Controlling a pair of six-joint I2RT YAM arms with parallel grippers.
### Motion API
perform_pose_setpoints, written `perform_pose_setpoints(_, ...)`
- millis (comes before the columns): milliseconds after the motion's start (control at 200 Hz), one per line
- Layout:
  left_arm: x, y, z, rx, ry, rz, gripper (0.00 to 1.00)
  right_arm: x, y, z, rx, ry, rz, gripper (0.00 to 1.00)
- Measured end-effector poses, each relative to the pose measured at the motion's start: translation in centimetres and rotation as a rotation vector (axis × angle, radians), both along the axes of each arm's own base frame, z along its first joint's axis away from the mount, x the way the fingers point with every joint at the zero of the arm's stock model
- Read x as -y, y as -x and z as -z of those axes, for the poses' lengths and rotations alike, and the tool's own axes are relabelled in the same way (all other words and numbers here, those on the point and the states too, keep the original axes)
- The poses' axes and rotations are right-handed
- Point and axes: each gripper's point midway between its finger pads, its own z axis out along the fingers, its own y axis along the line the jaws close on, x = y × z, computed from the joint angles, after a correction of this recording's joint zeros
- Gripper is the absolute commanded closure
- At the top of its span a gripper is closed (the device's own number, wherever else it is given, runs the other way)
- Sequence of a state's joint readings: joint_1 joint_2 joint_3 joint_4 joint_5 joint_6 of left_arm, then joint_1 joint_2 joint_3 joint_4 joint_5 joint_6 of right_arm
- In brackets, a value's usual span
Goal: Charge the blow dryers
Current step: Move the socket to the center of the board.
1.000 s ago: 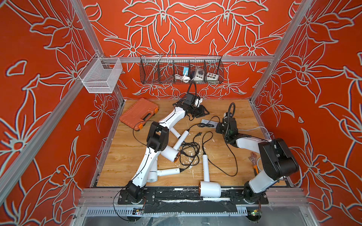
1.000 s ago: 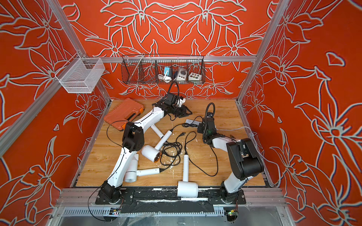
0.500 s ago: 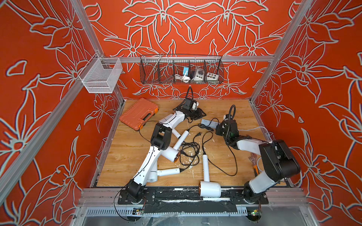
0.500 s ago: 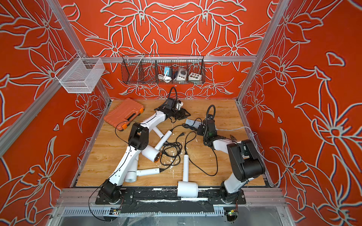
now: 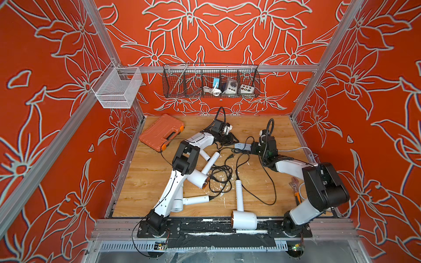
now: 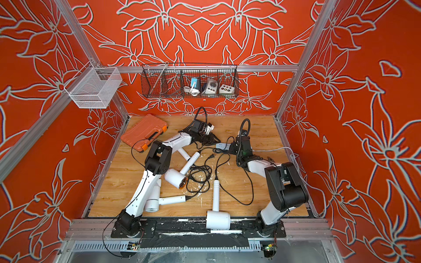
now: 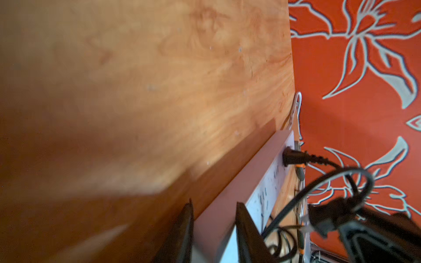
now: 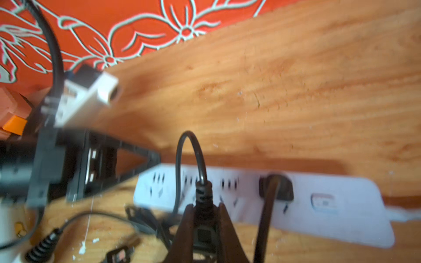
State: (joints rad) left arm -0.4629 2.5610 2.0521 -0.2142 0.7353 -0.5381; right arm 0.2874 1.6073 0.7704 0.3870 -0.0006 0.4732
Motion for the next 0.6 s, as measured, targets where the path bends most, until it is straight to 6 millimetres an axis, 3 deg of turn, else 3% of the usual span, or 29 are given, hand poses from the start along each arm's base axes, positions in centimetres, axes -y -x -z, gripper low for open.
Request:
perform_pose_setpoints(90,-0.1,2.4,0.0,-0.028,-0.020,0.034,0.70,0.0,-0.6,-0.5,0.017,-0.002,0.004,1.00)
perform_pose_setpoints(215,0.6,4.2,0.0,-0.038,-0.030,0.074,0.70,0.2,-0.9,0.5,0.005,0.003,0.025,1.00)
perform_pose_setpoints(385,0.7,4.6,0.0,-0.038,-0.031,0.086,0.71,0.0,-1.4,2.6,-0.014,-0.010,0.034,1.00)
perform_pose_setpoints(596,-0.1,4.5,-0.3,-0.026,-0.089,0.062,0.71,-1.5,-0.4,2.7,0.022,-0.018,-0.003,1.00)
